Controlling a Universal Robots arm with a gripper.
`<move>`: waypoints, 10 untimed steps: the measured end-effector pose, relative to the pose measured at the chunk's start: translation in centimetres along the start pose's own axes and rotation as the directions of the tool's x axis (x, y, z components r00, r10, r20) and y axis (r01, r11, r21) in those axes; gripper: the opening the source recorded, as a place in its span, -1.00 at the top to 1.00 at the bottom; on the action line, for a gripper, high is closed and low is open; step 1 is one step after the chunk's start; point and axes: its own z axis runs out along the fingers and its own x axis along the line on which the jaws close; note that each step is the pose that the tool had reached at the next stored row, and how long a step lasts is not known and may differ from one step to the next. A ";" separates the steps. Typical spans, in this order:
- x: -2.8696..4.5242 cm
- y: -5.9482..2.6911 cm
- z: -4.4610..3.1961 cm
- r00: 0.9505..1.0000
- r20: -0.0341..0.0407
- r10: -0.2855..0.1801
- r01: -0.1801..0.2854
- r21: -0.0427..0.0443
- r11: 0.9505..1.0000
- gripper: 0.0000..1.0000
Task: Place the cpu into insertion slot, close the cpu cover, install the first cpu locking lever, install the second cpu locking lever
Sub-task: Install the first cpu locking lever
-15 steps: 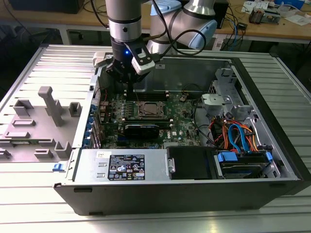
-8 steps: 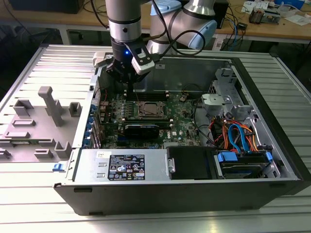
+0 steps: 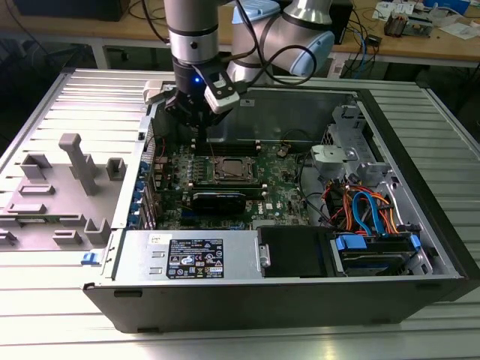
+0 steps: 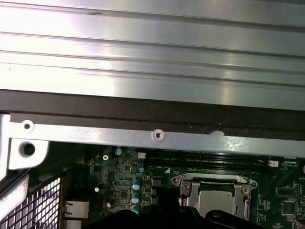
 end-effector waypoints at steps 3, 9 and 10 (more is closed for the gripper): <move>-0.34 -0.02 0.07 1.000 0.003 -0.002 0.002 0.001 1.000 0.79; -1.47 -0.11 0.24 1.000 0.006 -0.003 0.003 0.002 1.000 0.79; -1.76 -0.13 0.26 1.000 0.006 -0.003 0.003 0.002 1.000 0.79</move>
